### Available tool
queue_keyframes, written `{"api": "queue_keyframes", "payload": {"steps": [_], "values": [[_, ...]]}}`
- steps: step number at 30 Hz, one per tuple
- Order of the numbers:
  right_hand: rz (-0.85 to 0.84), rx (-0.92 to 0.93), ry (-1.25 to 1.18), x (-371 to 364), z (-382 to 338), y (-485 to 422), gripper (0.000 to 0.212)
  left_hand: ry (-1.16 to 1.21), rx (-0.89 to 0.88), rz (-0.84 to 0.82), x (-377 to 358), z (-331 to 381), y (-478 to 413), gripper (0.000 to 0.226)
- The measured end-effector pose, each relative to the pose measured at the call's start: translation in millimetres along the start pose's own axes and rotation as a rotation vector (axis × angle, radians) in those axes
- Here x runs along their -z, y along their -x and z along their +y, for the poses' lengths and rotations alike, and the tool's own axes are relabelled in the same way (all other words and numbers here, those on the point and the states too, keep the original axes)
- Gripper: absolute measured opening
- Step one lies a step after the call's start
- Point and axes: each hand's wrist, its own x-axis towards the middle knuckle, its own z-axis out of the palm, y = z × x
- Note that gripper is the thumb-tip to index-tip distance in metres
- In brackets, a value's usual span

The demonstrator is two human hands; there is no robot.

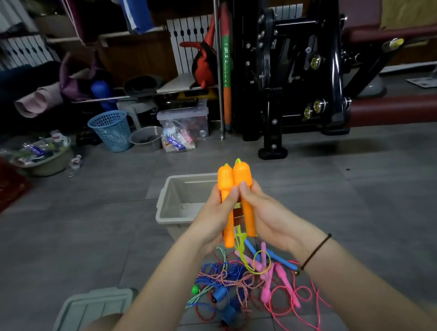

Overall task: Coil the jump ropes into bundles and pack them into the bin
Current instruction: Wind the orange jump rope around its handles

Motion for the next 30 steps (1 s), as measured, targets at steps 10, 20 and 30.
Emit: {"api": "queue_keyframes", "payload": {"steps": [10, 20, 30], "values": [[0.022, -0.127, -0.351, 14, -21, 20, 0.04, -0.032, 0.182, -0.391, 19, 2, 25, 0.015], [0.168, -0.156, -0.603, 17, -15, 19, 0.015, 0.259, 0.262, -0.502, 20, -11, 44, 0.042], [0.276, -0.081, -0.783, -13, -5, 4, 0.012, 0.412, -0.127, 0.011, 4, 1, 36, 0.033]]}}
